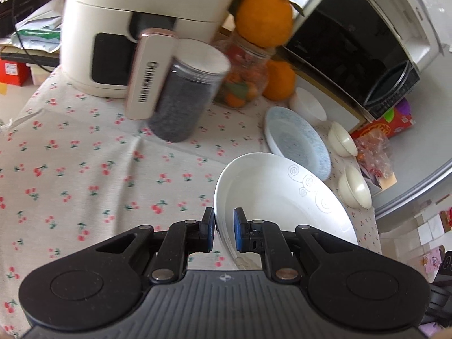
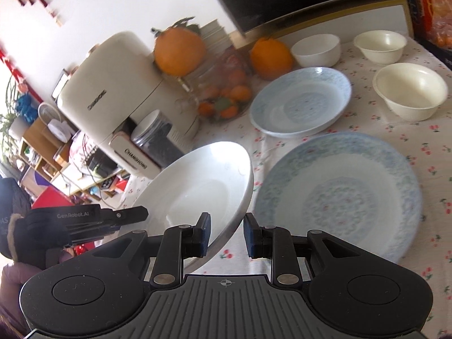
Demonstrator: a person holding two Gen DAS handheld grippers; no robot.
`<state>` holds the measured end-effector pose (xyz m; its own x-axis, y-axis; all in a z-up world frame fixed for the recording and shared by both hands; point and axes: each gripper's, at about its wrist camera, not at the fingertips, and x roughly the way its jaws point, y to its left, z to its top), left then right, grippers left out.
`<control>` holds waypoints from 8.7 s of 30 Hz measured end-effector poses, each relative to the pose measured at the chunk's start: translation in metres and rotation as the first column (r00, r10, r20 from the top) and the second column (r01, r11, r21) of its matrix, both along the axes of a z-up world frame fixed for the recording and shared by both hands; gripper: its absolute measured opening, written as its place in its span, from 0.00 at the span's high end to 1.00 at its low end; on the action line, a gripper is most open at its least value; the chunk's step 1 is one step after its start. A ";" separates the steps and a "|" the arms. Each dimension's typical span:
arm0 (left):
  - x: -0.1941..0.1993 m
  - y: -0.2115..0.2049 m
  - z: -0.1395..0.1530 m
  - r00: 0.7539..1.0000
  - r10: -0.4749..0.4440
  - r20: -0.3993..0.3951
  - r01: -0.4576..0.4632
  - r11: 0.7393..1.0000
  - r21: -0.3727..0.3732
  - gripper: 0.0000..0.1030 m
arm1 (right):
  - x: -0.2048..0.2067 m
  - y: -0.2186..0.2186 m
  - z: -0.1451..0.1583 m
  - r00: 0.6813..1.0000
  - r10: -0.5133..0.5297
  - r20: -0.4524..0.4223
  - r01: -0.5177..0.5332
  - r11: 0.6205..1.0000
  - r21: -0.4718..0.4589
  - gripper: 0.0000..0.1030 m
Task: Organize plates and bowls
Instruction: 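Lift the white plate with both tools and carry it over the blue-patterned bowl, then lower the white plate into the blue-patterned bowl and open both tools, then move both tools to the rim of the shallow blue-patterned plate, then close the left tool on the shallow plate rim while the right tool grips it too, then lift the blue-patterned plate with both tools and carry it over the white plate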
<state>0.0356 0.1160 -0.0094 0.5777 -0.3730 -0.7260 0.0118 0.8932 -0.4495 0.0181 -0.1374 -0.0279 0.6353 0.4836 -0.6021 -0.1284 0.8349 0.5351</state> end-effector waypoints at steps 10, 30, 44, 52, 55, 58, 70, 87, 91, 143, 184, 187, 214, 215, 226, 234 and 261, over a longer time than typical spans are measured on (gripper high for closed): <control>0.007 -0.046 0.002 0.998 -0.069 0.006 0.069 0.998 0.003 0.88 | -0.004 -0.048 0.000 0.998 -0.070 -0.005 0.070 0.997 0.013 0.76; 0.015 -0.115 -0.011 0.984 -0.179 -0.026 0.180 0.983 0.040 0.88 | -0.015 -0.115 -0.010 0.976 -0.208 -0.063 0.209 0.978 -0.001 0.76; 0.010 -0.136 -0.016 0.976 -0.218 -0.013 0.217 0.962 0.169 0.88 | -0.009 -0.118 -0.023 0.972 -0.224 -0.078 0.222 0.975 -0.035 0.76; 0.008 -0.143 -0.022 0.973 -0.230 -0.020 0.228 0.946 0.232 0.88 | -0.006 -0.108 -0.028 0.974 -0.217 -0.065 0.209 0.972 -0.102 0.76; 0.007 -0.146 -0.022 0.971 -0.240 -0.012 0.235 0.936 0.261 0.88 | -0.006 -0.105 -0.029 0.975 -0.214 -0.058 0.205 0.970 -0.131 0.76; 0.006 -0.149 -0.023 0.969 -0.247 -0.014 0.241 0.929 0.282 0.88 | -0.006 -0.102 -0.031 0.976 -0.210 -0.058 0.199 0.967 -0.161 0.76; 0.004 -0.155 -0.025 0.964 -0.265 -0.015 0.255 0.908 0.332 0.87 | -0.005 -0.094 -0.034 0.978 -0.201 -0.060 0.181 0.954 -0.241 0.76; 0.001 -0.154 -0.023 0.966 -0.258 0.002 0.239 0.895 0.376 0.87 | -0.005 -0.079 -0.031 0.986 -0.167 -0.024 0.148 0.925 -0.351 0.80; 0.001 -0.151 -0.021 0.967 -0.255 0.009 0.232 0.897 0.377 0.86 | -0.006 -0.075 -0.030 0.987 -0.158 -0.008 0.143 0.917 -0.373 0.80; 0.042 -0.121 0.032 0.996 0.013 0.091 -0.043 0.940 0.339 0.01 | 0.050 -0.086 0.065 0.973 -0.232 0.010 0.229 0.951 -0.209 0.09; 0.151 -0.117 -0.061 0.988 0.147 0.037 -0.149 0.988 0.046 0.71 | 0.192 -0.070 -0.044 0.944 -0.294 -0.151 0.284 0.955 -0.086 0.45; 0.152 -0.116 -0.064 0.988 0.151 0.035 -0.153 0.987 0.044 0.75 | 0.194 -0.071 -0.047 0.943 -0.299 -0.148 0.287 0.953 -0.099 0.51; 0.124 -0.124 -0.034 0.990 0.064 0.124 -0.074 0.994 0.076 0.82 | 0.161 -0.089 -0.016 0.946 -0.321 -0.042 0.318 0.946 -0.054 0.81; 0.121 -0.125 -0.032 0.990 0.058 0.127 -0.069 0.994 0.080 0.82 | 0.158 -0.089 -0.014 0.945 -0.323 -0.040 0.321 0.946 -0.055 0.81; 0.092 -0.126 -0.012 0.989 0.043 0.144 -0.050 0.998 0.044 0.82 | 0.117 -0.103 0.008 0.945 -0.327 -0.020 0.327 0.945 -0.008 0.81; 0.068 -0.124 -0.001 0.987 0.021 0.161 -0.026 0.999 0.031 0.81 | 0.088 -0.108 0.023 0.953 -0.301 -0.007 0.301 0.954 -0.002 0.81; 0.006 -0.123 -0.007 0.985 -0.118 0.128 0.110 0.992 0.069 0.82 | 0.010 -0.112 0.009 0.973 -0.203 -0.108 0.192 0.976 -0.099 0.81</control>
